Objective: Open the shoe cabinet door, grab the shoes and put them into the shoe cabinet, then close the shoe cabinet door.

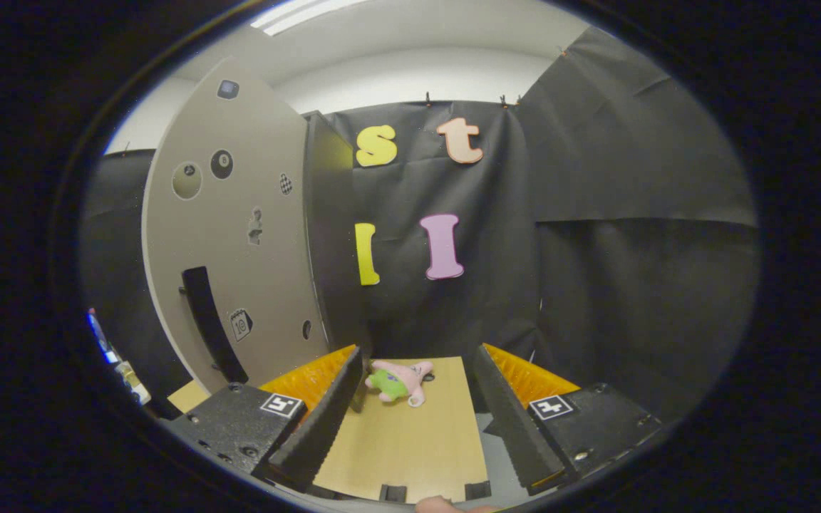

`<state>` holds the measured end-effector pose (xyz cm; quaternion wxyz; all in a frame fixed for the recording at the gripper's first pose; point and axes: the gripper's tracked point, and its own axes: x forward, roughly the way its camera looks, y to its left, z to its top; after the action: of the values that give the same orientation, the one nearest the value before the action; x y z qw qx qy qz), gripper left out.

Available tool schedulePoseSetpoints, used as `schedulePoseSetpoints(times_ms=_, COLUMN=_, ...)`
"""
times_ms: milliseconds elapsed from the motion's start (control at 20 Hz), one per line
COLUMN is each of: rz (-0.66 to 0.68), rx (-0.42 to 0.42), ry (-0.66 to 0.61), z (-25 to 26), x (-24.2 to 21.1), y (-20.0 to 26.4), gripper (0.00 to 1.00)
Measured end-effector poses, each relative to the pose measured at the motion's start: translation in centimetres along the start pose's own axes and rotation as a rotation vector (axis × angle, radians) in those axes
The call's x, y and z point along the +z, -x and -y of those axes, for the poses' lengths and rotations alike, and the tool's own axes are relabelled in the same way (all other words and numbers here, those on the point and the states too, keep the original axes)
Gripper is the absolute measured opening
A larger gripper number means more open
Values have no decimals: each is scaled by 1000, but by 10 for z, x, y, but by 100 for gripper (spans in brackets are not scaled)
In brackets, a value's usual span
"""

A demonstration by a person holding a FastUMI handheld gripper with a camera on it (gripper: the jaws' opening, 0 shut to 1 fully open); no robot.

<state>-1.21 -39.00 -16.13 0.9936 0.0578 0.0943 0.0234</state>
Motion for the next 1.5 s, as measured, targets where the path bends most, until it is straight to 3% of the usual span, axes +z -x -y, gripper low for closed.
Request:
schedulePoseSetpoints(times_ms=400, rz=46, rx=98, ry=52, z=-74, x=1, y=-26, gripper=100)
schedulePoseSetpoints(times_ms=500, rz=45, rx=212, ry=80, z=-119, x=-5, y=-22, gripper=100)
schedulePoseSetpoints(times_ms=700, rz=77, rx=160, ry=193, z=-157, x=3, y=-8, gripper=92)
schedulePoseSetpoints(times_ms=950, rz=53, rx=203, ry=146, z=-212, x=-9, y=-11, gripper=92)
schedulePoseSetpoints(times_ms=1300, rz=104, rx=108, ry=125, z=-249, x=-5, y=-20, gripper=92)
schedulePoseSetpoints(times_ms=1500, rz=135, rx=53, ry=176, z=-277, x=-6, y=-19, gripper=92)
